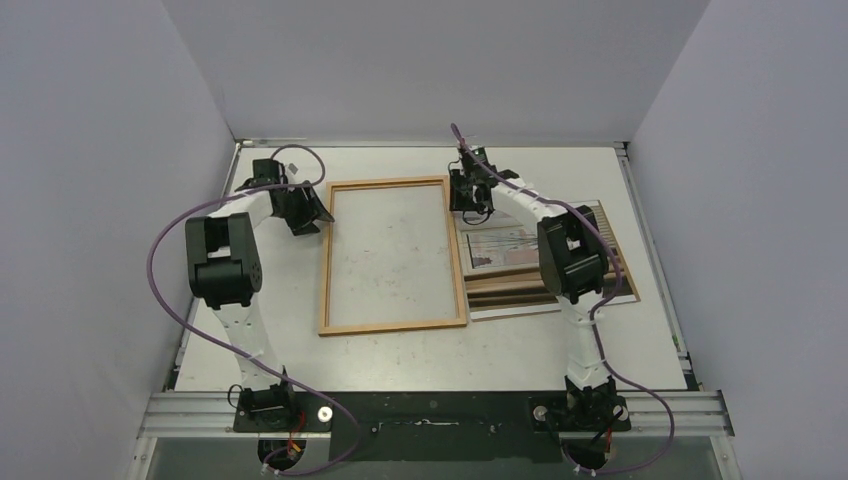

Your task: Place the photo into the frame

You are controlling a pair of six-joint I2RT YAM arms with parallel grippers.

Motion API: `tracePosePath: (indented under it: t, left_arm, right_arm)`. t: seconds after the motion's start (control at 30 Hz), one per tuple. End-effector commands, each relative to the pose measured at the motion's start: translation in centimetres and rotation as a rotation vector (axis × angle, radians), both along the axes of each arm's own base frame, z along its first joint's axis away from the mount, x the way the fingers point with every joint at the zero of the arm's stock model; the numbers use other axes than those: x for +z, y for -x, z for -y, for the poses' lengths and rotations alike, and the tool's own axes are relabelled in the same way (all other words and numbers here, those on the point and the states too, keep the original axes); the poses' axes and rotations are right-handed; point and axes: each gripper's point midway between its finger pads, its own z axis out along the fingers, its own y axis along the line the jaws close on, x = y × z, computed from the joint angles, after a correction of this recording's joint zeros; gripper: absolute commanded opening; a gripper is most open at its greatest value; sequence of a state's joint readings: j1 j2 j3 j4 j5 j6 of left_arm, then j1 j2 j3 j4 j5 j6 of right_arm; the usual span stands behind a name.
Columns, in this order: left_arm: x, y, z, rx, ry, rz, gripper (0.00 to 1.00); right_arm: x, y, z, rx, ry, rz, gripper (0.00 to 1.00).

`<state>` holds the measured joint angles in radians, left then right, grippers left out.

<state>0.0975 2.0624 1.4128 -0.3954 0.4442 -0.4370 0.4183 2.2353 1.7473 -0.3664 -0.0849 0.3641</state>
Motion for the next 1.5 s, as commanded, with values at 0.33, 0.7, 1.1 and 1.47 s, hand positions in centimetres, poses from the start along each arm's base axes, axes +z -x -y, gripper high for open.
tracePosePath:
  t: [0.33,0.7,1.1,1.47]
  left_arm:
    - [9.4,1.4,-1.3,0.028,-0.085,0.102,0.55]
    - [10.3,1.7,2.4,-0.028,-0.073,0.142,0.54]
    - [11.0,1.9,3.5,-0.031,-0.029,0.160,0.54]
    - [11.1,2.5,5.2,-0.062,-0.017,0.155,0.54]
  right_arm:
    - [7.3,5.9,6.6,-0.137,-0.042,-0.051,0.47]
    - [2.8,12.4,2.4,-0.035,-0.097,-0.281,0.19]
    - [-0.1,14.8,1.1,-0.006,-0.027,-0.374,0.26]
    - [-1.0,15.4,-2.1,0.067,-0.176,-0.435,0.29]
